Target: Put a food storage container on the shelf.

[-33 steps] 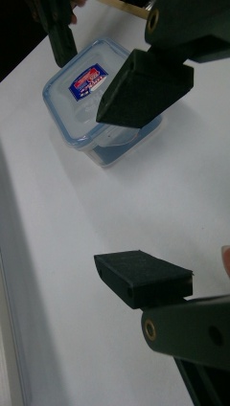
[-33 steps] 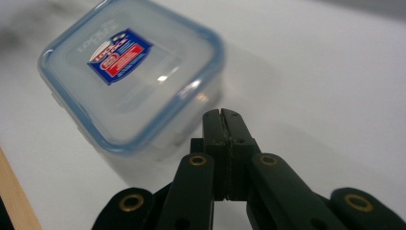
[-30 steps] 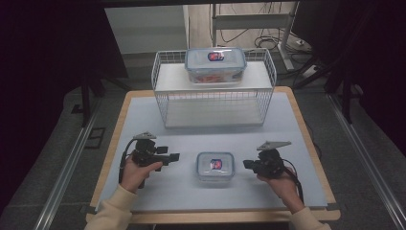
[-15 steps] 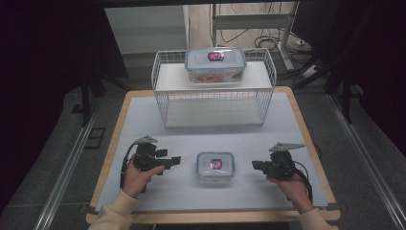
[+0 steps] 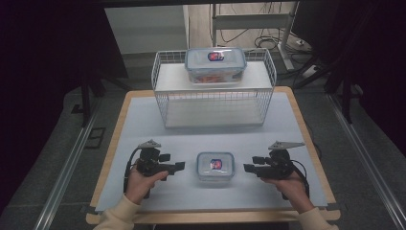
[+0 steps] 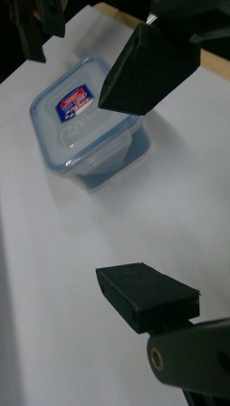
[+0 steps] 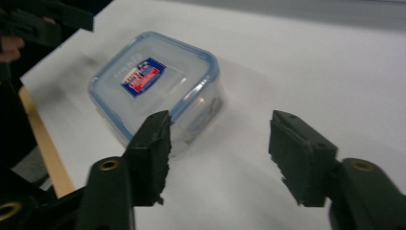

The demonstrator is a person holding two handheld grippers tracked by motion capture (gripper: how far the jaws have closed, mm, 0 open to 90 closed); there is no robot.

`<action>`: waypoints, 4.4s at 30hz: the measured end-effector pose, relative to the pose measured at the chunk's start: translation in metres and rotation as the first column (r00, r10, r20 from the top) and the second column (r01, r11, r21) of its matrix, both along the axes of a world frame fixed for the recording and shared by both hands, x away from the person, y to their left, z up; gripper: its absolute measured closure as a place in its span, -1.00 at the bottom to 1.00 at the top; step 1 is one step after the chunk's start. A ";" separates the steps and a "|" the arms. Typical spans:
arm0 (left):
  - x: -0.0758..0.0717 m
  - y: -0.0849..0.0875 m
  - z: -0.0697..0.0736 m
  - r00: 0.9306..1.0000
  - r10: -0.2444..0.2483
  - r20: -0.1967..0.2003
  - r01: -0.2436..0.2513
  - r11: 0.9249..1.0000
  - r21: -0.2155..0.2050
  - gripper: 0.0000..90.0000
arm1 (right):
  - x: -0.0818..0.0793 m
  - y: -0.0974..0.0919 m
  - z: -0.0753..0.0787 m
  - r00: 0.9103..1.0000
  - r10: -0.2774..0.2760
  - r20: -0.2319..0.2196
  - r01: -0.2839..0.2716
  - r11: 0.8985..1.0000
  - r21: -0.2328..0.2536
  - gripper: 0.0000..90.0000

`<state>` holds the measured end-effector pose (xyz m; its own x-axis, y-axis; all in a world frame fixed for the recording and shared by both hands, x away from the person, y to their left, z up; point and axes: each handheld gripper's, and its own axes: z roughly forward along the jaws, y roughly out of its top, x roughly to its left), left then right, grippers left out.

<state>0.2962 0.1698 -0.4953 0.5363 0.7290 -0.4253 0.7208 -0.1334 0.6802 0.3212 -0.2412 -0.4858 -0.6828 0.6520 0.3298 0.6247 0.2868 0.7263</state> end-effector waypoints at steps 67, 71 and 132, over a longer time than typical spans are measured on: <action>0.005 -0.051 -0.027 0.985 -0.123 -0.122 0.102 0.981 -0.165 0.06 | 0.011 0.041 -0.025 0.970 0.043 -0.240 0.000 0.984 0.177 0.15; 0.002 -0.051 -0.027 0.987 -0.117 -0.108 0.099 0.982 -0.163 0.08 | 0.009 0.041 -0.025 0.971 0.039 -0.236 0.004 0.983 0.181 0.16; 0.015 -0.049 0.044 0.995 -0.073 0.063 0.081 0.987 -0.138 0.13 | 0.022 0.044 0.040 0.997 0.034 -0.073 -0.017 0.974 0.224 0.19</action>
